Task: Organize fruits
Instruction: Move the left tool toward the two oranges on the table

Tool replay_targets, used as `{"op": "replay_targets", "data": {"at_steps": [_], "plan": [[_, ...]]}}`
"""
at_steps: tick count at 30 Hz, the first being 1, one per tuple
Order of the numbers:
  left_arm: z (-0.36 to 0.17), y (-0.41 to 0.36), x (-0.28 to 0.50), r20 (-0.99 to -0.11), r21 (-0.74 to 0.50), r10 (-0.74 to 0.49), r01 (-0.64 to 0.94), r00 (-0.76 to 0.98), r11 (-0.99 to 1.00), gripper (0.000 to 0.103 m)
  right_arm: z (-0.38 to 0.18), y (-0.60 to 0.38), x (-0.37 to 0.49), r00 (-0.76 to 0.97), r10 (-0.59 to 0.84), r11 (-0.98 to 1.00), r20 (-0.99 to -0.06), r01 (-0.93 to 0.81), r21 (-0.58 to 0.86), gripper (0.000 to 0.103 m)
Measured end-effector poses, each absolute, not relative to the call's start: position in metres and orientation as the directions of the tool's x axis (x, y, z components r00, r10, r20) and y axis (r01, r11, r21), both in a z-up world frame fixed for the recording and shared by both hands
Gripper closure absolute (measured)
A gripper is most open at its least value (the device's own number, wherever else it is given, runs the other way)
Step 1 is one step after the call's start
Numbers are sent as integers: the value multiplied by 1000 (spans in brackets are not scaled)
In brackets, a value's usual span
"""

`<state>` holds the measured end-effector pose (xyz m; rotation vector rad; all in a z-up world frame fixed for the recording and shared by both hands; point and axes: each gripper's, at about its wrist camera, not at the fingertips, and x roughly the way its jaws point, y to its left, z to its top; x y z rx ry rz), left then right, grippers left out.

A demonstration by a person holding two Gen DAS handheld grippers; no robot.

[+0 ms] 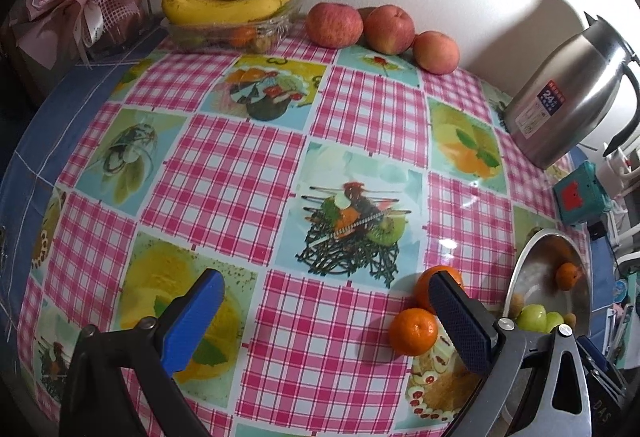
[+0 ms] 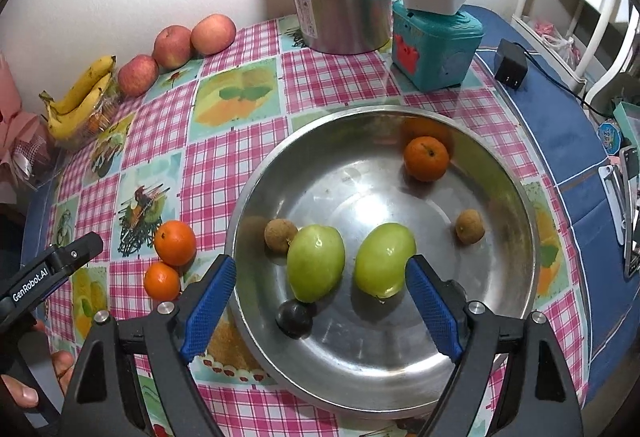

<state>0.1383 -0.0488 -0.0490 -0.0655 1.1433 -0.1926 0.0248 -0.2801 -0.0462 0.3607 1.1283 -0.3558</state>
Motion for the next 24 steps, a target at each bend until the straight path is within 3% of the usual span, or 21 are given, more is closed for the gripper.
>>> {"op": "replay_targets", "data": {"at_steps": [5, 24], "plan": [[-48, -52, 139, -896, -203, -243, 145, 373, 968, 0, -45, -278, 25, 374, -102, 889, -922, 449, 84, 16], [-26, -54, 139, -842, -183, -249, 180, 478, 966, 1, -42, -263, 41, 401, -95, 882, -911, 458, 110, 16]]}}
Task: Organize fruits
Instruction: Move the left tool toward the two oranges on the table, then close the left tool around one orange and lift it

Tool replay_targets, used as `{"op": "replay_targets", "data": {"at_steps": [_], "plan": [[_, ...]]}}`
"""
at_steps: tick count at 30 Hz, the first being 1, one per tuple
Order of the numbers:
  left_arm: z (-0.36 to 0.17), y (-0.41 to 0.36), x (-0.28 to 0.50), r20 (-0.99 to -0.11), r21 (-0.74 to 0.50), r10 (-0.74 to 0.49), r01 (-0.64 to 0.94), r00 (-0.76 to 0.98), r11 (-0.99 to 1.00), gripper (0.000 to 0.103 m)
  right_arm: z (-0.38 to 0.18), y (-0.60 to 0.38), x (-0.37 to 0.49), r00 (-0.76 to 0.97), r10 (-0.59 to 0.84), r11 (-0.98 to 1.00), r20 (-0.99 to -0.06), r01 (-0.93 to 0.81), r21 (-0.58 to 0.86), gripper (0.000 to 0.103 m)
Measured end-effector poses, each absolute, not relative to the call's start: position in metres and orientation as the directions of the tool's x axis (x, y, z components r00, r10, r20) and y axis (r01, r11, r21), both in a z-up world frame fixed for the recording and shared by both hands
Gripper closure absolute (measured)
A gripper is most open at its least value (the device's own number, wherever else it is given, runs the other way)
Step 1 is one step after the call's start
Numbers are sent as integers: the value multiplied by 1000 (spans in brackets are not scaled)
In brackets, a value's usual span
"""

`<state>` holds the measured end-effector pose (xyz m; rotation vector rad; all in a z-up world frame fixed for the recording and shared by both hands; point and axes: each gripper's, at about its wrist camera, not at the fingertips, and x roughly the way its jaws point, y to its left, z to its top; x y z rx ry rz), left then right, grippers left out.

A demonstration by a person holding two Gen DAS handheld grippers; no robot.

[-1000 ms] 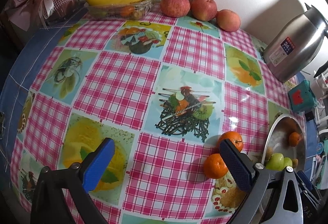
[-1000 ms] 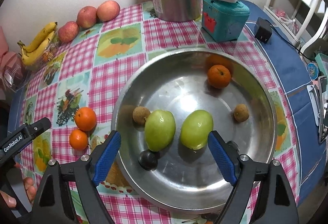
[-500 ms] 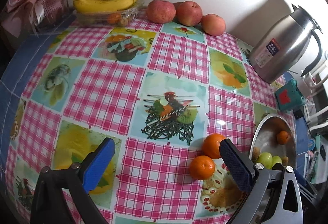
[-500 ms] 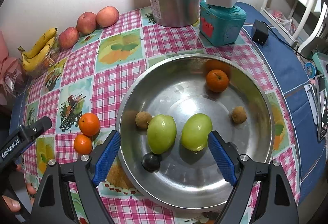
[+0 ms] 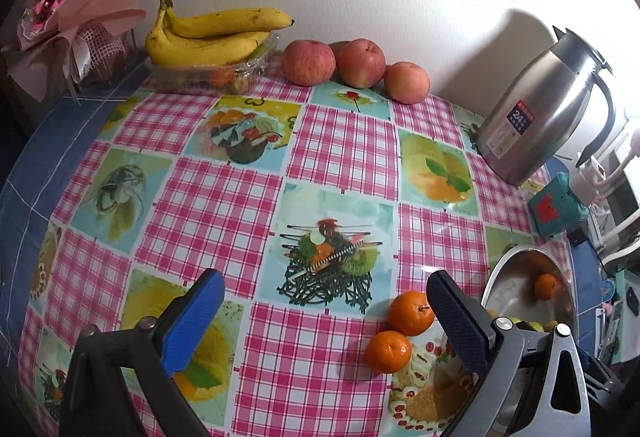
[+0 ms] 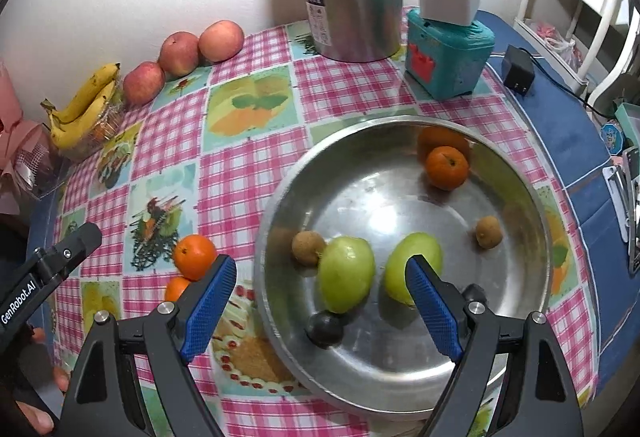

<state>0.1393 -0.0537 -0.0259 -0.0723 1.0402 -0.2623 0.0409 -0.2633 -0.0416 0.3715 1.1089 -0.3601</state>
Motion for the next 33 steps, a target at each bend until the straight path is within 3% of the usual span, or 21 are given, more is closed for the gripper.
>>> {"op": "replay_targets", "data": {"at_steps": [7, 18, 26, 30, 33], "plan": [[-30, -52, 142, -851, -188, -244, 163, 466, 969, 1, -41, -247, 56, 417, -40, 877, -908, 451, 168, 16], [-56, -59, 145, -894, -189, -236, 156, 382, 969, 6, -56, -243, 68, 360, -60, 900, -931, 423, 105, 16], [-69, -71, 142, -914, -195, -249, 192, 321, 962, 22, -56, -260, 59, 330, -129, 882, -935, 470, 44, 16], [-74, -84, 138, -922, -189, -255, 235, 293, 953, 24, -55, -264, 58, 338, -112, 878, -934, 474, 66, 16], [-76, -95, 135, -927, -188, -261, 269, 271, 945, 32, -54, -263, 58, 342, -108, 878, -934, 473, 72, 16]]}}
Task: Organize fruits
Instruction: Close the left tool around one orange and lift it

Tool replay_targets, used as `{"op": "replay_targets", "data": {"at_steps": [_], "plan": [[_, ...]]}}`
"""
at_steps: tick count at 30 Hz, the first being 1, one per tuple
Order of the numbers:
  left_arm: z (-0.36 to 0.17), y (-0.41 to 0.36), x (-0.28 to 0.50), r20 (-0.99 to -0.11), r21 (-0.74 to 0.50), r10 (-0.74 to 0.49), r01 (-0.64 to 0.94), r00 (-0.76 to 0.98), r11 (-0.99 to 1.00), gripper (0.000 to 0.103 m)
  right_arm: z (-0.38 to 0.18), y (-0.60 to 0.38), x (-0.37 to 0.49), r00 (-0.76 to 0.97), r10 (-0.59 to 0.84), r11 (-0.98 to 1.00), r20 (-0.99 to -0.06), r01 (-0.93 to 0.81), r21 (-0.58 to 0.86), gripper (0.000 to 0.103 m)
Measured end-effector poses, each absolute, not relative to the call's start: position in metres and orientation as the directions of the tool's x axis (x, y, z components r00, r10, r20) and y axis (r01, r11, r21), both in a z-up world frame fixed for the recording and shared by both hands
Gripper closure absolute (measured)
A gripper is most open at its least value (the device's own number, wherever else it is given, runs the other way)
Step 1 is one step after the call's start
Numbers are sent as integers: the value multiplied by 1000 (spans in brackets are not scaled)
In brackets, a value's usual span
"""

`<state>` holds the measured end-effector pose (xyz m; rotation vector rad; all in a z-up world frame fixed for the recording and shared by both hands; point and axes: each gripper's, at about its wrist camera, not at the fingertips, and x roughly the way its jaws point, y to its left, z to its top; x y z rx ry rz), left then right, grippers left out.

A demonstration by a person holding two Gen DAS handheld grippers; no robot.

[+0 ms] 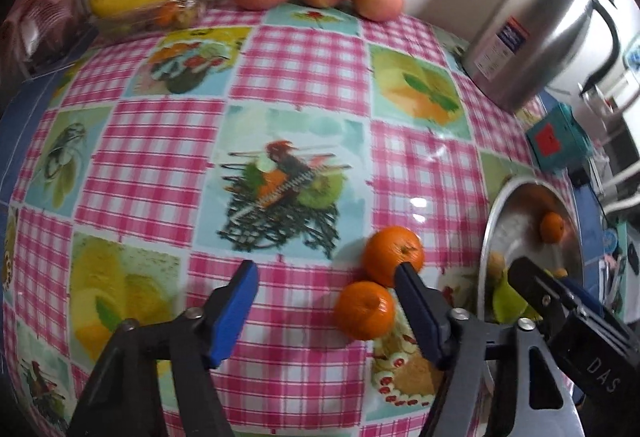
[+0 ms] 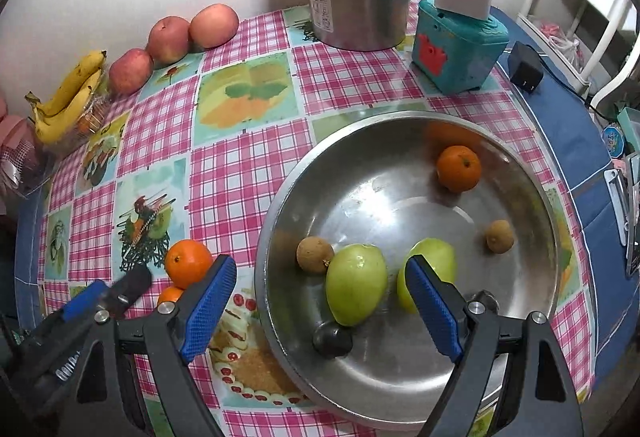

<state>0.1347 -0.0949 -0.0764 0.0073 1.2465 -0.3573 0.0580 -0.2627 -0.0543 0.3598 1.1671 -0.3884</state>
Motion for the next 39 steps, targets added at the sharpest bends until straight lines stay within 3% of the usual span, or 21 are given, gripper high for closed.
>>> {"op": "replay_targets", "data": {"at_steps": [6, 8, 13, 16, 26, 39], "plan": [[-84, -113, 128, -935, -190, -270, 318, 229, 929, 39, -55, -264, 57, 343, -104, 872, -934, 483, 80, 16], [-86, -120, 125, -939, -181, -264, 338, 220, 924, 48, -55, -263, 57, 342, -102, 872, -934, 482, 81, 16], [-90, -130, 122, -945, -157, -245, 356, 216, 921, 55, -55, -262, 58, 342, -101, 874, -934, 479, 81, 16], [-90, -130, 123, -946, -157, -243, 352, 214, 923, 65, -55, -263, 57, 344, -102, 873, -934, 481, 82, 16], [-89, -121, 126, -942, -198, -271, 320, 199, 926, 66, -54, -263, 57, 344, -102, 871, -933, 484, 83, 16], [-69, -61, 144, -911, -285, -319, 158, 262, 945, 66, -55, -246, 65, 377, -54, 900, -925, 420, 118, 17]]}}
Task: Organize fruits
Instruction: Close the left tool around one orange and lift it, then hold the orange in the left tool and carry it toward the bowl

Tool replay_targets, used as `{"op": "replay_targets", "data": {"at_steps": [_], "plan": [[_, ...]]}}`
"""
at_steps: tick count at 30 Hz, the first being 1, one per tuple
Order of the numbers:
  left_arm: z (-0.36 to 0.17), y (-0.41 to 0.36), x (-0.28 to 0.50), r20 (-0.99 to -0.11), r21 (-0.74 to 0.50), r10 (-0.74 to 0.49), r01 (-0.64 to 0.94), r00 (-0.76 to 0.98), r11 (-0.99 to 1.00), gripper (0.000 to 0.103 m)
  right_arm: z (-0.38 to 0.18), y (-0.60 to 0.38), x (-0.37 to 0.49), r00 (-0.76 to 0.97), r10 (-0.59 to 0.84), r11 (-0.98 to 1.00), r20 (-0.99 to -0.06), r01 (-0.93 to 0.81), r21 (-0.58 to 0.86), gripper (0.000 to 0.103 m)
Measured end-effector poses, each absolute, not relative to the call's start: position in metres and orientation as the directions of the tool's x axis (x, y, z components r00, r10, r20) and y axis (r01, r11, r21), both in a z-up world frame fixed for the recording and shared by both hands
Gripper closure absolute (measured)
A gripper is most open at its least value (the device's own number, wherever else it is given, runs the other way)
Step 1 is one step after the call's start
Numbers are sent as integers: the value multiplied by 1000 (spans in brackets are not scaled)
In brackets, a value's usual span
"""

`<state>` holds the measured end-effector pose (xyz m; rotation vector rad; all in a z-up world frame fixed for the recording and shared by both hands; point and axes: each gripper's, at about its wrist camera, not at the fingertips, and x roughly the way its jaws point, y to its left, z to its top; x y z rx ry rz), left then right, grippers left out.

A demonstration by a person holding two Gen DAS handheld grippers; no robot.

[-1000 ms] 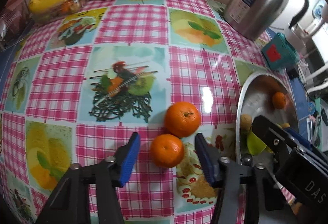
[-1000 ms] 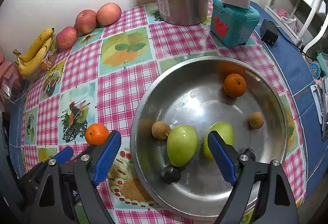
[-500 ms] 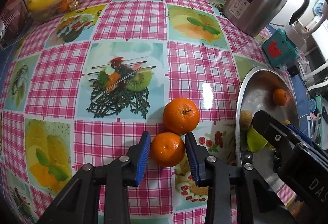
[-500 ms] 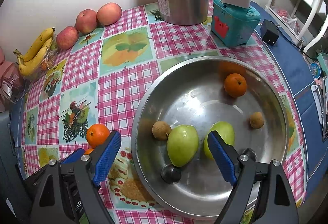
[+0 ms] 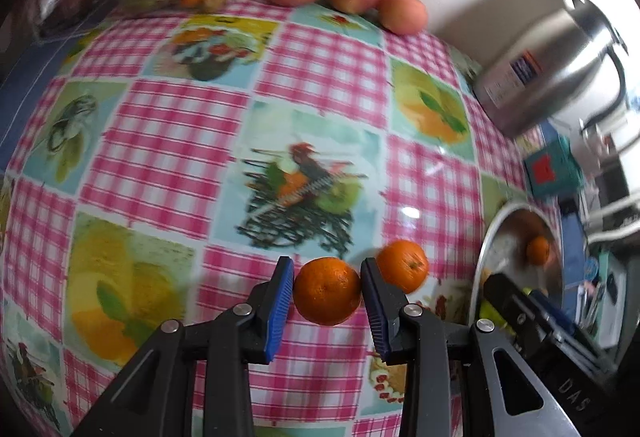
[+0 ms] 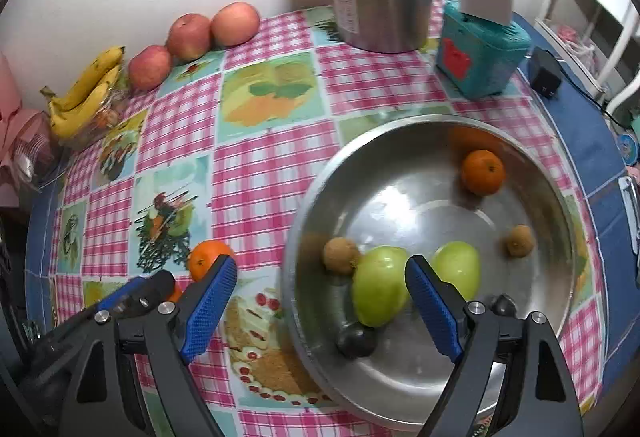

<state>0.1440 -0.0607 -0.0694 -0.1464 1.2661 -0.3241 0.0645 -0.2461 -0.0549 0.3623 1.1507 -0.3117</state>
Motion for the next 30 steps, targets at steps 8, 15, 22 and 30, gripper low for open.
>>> {"op": "replay_targets", "data": {"at_steps": [8, 15, 22, 30], "plan": [[-60, -23, 154, -898, -301, -303, 55, 321, 952, 66, -57, -222, 75, 414, 10, 929, -910, 334, 162, 31], [-59, -14, 156, -893, -311, -302, 28, 333, 950, 66, -64, -197, 86, 419, 51, 955, -907, 245, 167, 39], [-60, -12, 156, -895, -312, -300, 18, 331, 950, 66, -77, -179, 93, 398, 50, 972, -916, 190, 135, 41], [-62, -12, 157, -897, -311, -299, 17, 326, 950, 66, -92, -179, 98, 375, 42, 973, -926, 194, 123, 43]]}}
